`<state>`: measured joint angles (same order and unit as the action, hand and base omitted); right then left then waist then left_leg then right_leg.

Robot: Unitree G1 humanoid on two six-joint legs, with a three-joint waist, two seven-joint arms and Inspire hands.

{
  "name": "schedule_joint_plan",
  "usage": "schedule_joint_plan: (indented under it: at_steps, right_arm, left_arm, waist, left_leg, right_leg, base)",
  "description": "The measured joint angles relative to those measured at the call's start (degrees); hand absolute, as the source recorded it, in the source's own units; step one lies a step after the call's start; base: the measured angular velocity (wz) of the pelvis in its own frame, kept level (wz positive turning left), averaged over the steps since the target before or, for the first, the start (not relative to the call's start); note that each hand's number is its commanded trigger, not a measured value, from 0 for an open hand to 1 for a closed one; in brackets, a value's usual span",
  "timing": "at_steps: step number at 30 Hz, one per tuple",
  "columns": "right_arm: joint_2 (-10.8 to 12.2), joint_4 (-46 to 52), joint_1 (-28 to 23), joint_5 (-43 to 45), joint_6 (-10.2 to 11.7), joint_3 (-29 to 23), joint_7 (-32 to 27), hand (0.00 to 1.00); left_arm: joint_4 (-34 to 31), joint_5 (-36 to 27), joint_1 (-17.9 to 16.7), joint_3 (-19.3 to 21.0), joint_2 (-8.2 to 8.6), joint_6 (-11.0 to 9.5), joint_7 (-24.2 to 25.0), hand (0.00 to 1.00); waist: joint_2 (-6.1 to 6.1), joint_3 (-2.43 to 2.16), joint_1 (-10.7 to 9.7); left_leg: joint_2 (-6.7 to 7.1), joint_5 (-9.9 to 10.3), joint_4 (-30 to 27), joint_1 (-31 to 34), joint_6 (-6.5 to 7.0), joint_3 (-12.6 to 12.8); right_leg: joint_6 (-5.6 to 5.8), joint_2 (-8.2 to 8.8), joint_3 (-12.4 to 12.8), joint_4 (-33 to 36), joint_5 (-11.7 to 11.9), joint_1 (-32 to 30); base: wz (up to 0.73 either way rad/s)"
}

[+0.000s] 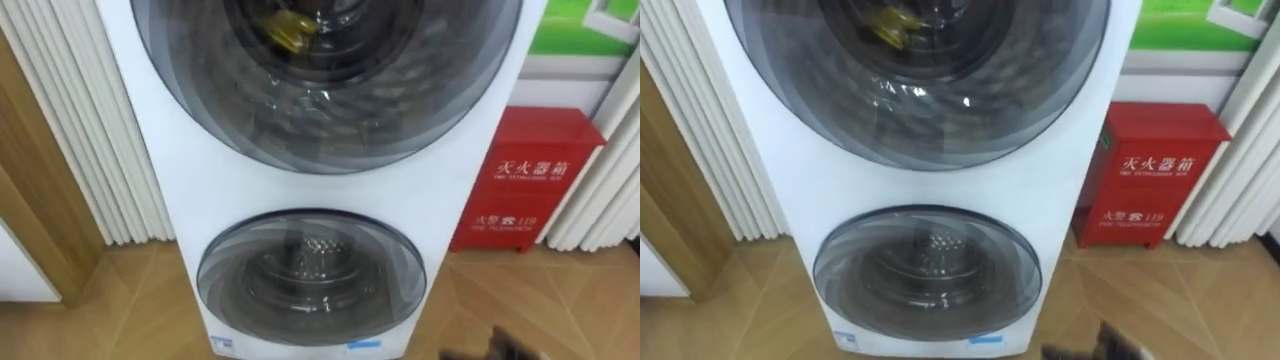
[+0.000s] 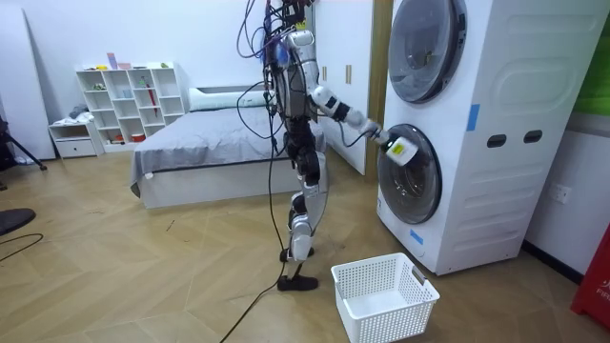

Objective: Pick clothes from washing machine

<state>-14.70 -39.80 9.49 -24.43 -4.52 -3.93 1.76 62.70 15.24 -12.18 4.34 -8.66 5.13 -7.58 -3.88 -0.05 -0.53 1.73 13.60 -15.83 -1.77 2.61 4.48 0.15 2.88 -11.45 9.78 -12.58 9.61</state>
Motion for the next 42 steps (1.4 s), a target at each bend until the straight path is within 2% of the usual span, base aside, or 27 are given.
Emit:
schedule_joint_plan:
  at_steps: [3, 4, 6, 9, 10, 11, 13, 15, 17, 19, 25, 29, 31, 33, 37, 42]
  right_arm:
    - [-2.03, 1.32, 5.51, -0.73, -0.26, 0.01, -1.05, 0.0]
    - [-2.74, 3.78, 7.2, -0.83, -0.87, 0.1, -2.16, 0.0]
    - [-3.9, 5.91, 10.65, -1.7, -0.91, 0.38, -2.4, 0.0]
    - [-5.55, 6.9, 15.31, -3.53, -0.86, 0.27, -3.9, 0.0]
    - [-5.59, 6.78, 15.73, -4.8, -1.88, 0.37, -4.84, 0.0]
    - [-5.77, 6.68, 15.73, -5.16, -1.98, 0.37, -4.81, 0.0]
    - [-6.85, 6.8, 16.71, -7.04, -3.27, 0.03, -5.27, 0.0]
    - [-8.25, 6.78, 18.24, -9.18, -3.78, 0.05, -5.86, 0.0]
    - [-9.58, 6.65, 20.51, -9.33, -3.8, 0.05, -6.15, 0.0]
    - [-11.64, 5.13, 22.34, -9.01, -4.23, 0.01, -6.46, 0.0]
    - [-15.0, 3.74, 25.57, -8.87, -4.37, 0.32, -4.05, 0.0]
    - [-16.05, 3.72, 27.97, -7.23, -5.95, 0.38, -3.68, 0.0]
    - [-16.2, 3.73, 28.51, -5.97, -7.19, 0.37, -4.27, 0.0]
    - [-16.48, 3.74, 28.93, -4.36, -8.08, 0.37, -4.3, 0.0]
    - [-17.03, 3.76, 30.11, -3.76, -9.18, 0.38, -4.54, 0.0]
    - [-17.12, 4.73, 30.68, -2.82, -9.37, 0.51, -5.66, 0.0]
  left_arm:
    - [-0.35, 0.08, 0.51, 0.03, -0.3, 0.95, 0.0, 0.0]
    - [-1.34, 0.08, 0.5, -0.01, -0.48, 1.23, 0.0, 0.0]
    - [-2.31, 0.41, 0.36, -0.02, -0.96, 1.97, 0.0, 0.0]
    - [-2.54, 0.59, 0.68, 0.02, -1.4, 2.65, 0.0, 0.0]
    - [-3.45, 0.59, 0.02, 0.04, -1.45, 3.35, 0.0, 0.0]
    - [-3.57, 0.59, -0.16, 0.04, -1.44, 3.63, 0.0, 0.0]
    - [-4.52, 0.68, -1.31, 0.05, -1.42, 4.85, 0.0, 0.0]
    - [-4.53, 0.68, -1.55, 0.1, -1.5, 5.46, 0.0, 0.0]
    - [-4.55, 0.72, -1.7, 0.63, -1.66, 5.7, 0.02, 0.0]
    - [-4.59, 0.72, -1.68, 1.54, -1.7, 5.85, 0.32, 0.0]
    - [-5.43, 0.67, -1.75, 2.2, -1.86, 6.25, 0.57, 0.0]
    - [-5.55, 2.09, -1.76, 2.49, -2.11, 6.57, 0.74, 0.0]
    - [-6.27, 3.4, -2.02, 2.59, -2.19, 6.93, 0.9, 0.0]
    - [-6.74, 3.42, -2.17, 2.59, -2.19, 6.99, 0.98, 0.0]
    - [-6.75, 3.41, -2.21, 2.6, -2.56, 7.0, 0.98, 0.0]
    - [-6.73, 3.35, -2.55, 2.65, -3.06, 7.0, 0.98, 0.0]
  waist:
    - [-0.25, 0.01, 1.12]
    - [-0.33, -0.22, 1.55]
    - [-0.44, -0.04, 1.63]
    - [-0.86, -0.23, 2.43]
    - [-1.21, -0.26, 2.3]
    - [-1.38, -0.2, 2.28]
    - [-1.81, 0.01, 2.13]
    - [-1.75, -0.02, 2.16]
    - [-1.74, -0.02, 2.33]
    - [-1.76, -0.07, 2.29]
    - [-1.86, -0.11, 2.43]
    - [-2.79, -0.25, 2.39]
    - [-3.68, -0.67, 2.38]
    - [-3.93, -0.84, 2.39]
    - [-3.95, -0.83, 2.39]
    - [-4.08, -0.75, 2.34]
  left_leg:
    - [0.04, 0.0, 0.15, -0.38, 0.01, 0.02]
    - [0.01, -0.01, 0.18, 0.05, 0.02, -0.01]
    - [0.0, -0.05, 0.21, 0.29, 0.06, -0.12]
    - [-0.01, -0.09, 0.41, 0.15, 0.05, -0.5]
    - [0.01, -0.13, 0.42, 0.15, 0.05, -0.65]
    - [0.02, -0.13, 0.43, 0.17, 0.05, -0.65]
    - [0.04, -0.13, 0.29, 0.63, 0.06, -0.72]
    - [0.06, -0.14, 0.28, 0.58, 0.07, -0.6]
    - [0.04, -0.14, 0.23, 0.62, 0.07, -0.76]
    - [0.08, -0.14, -0.26, 1.15, 0.07, -1.53]
    - [0.03, -0.26, -0.47, 1.69, -0.07, -2.17]
    - [0.1, -0.81, 0.22, 2.29, -0.23, -2.26]
    - [0.06, -1.01, 0.47, 2.2, -0.28, -2.19]
    - [0.05, -1.02, 0.48, 2.03, -0.29, -2.2]
    - [0.1, -1.02, 0.58, 1.95, -0.28, -2.19]
    - [0.08, -1.02, 0.52, 2.08, -0.28, -2.18]
  right_leg:
    - [0.04, 0.09, 0.1, -0.03, 0.03, -0.17]
    - [0.04, 0.1, -0.24, 0.08, 0.03, -0.39]
    - [0.04, 0.07, -0.7, -0.05, 0.03, -0.46]
    - [0.04, 0.04, -1.11, -0.04, 0.03, -0.3]
    - [0.06, 0.02, -1.22, 0.0, 0.04, -0.26]
    - [0.06, 0.04, -1.26, -0.03, 0.04, -0.26]
    - [0.1, 0.07, -1.36, -0.04, 0.07, -0.69]
    - [0.17, 0.09, -1.46, 0.0, 0.11, -0.52]
    - [0.17, 0.08, -1.91, -0.02, 0.11, -0.48]
    - [0.21, 0.13, -3.83, -0.02, 0.14, -0.52]
    - [0.21, 0.04, -4.29, -0.11, 0.13, -0.87]
    - [0.2, 0.05, -4.45, 0.01, 0.14, -1.74]
    - [0.19, 0.01, -4.48, 0.0, 0.15, -1.74]
    - [0.19, -0.01, -4.48, 0.01, 0.15, -1.57]
    - [0.19, 0.05, -4.48, 0.01, 0.15, -1.5]
    - [0.19, 0.05, -4.56, -0.01, 0.15, -1.55]
  base:
    - [-0.02]
    - [0.0]
    - [0.06]
    - [0.08]
    - [0.03]
    - [0.0]
    - [-0.04]
    - [0.02]
    - [0.07]
    - [0.17]
    - [0.05]
    - [0.0]
    - [0.02]
    - [0.0]
    - [0.0]
    - [0.0]
